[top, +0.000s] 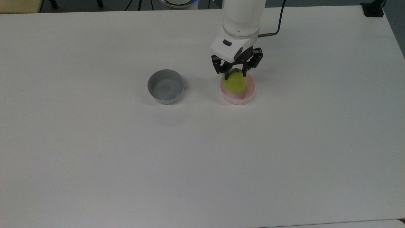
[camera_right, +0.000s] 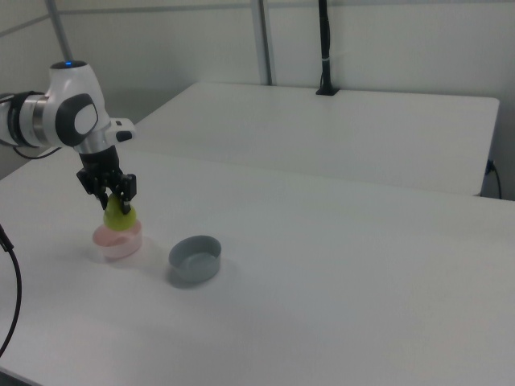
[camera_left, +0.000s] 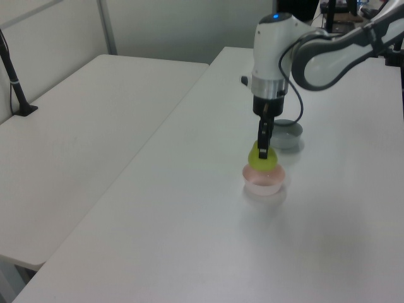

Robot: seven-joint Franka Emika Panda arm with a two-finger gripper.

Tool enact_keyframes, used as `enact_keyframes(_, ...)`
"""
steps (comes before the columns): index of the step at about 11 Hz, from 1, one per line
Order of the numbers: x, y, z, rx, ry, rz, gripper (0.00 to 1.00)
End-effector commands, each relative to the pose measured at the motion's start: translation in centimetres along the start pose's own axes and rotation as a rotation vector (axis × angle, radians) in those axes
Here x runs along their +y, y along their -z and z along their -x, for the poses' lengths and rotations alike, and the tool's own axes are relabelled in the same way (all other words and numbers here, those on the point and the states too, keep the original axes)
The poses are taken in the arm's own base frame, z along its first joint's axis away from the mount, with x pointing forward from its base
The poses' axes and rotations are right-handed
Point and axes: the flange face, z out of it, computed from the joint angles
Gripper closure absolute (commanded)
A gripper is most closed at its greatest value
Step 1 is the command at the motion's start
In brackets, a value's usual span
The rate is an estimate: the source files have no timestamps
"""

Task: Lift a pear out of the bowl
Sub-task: 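Close the gripper on the pear's body, then lift the pear out of the pink bowl and carry it past the grey bowl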

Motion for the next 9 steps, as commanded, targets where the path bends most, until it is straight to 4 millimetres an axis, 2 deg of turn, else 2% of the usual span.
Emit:
enact_keyframes(1, 2.4, 5.6, 0.9, 0.009, -0.017, 0.024, 1.0)
enact_keyframes(5, 6.7, 12.9, 1.7, -0.027, 0.024, 0.033, 1.0)
enact_keyframes(7, 10.0, 16.8, 2.9, -0.046, 0.056, 0.035, 1.0)
enact_keyframes(9, 12.4, 19.6, 3.8, -0.087, 0.071, 0.029, 1.0)
